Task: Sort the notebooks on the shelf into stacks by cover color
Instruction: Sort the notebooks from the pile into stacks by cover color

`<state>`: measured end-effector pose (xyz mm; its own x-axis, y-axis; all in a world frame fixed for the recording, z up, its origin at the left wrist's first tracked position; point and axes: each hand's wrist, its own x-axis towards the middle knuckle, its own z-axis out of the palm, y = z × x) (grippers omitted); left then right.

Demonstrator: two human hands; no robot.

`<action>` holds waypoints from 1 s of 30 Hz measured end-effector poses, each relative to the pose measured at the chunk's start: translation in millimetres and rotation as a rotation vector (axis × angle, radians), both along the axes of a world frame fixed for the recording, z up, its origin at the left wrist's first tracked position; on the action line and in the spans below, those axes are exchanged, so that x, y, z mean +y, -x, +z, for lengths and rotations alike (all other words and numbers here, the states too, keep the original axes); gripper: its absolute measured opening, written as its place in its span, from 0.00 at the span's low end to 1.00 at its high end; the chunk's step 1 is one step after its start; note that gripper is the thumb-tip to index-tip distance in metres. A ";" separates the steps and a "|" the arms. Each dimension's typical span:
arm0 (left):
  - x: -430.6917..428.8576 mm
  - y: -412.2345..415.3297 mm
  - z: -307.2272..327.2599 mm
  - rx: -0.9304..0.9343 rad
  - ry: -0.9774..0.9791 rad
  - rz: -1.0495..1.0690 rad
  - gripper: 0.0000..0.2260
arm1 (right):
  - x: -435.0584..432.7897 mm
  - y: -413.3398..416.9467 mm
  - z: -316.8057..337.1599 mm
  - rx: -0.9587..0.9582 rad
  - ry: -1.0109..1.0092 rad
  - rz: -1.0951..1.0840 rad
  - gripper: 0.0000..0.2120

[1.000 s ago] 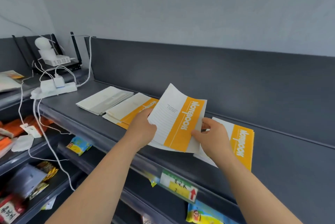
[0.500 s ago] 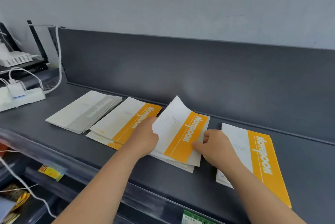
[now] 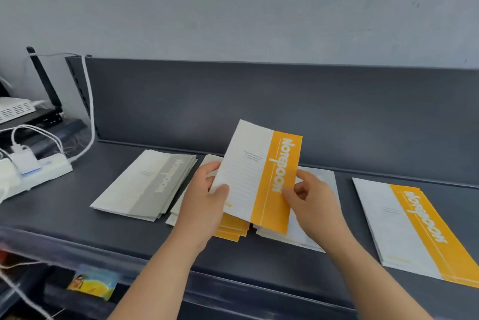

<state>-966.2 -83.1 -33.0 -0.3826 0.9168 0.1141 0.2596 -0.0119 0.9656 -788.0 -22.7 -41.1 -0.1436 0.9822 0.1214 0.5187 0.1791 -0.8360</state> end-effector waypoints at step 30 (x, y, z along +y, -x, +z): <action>0.1 43.6 -16.7 0.769 -0.043 0.041 0.17 | -17.4 44.2 -2.3 -0.453 -0.237 -0.128 0.19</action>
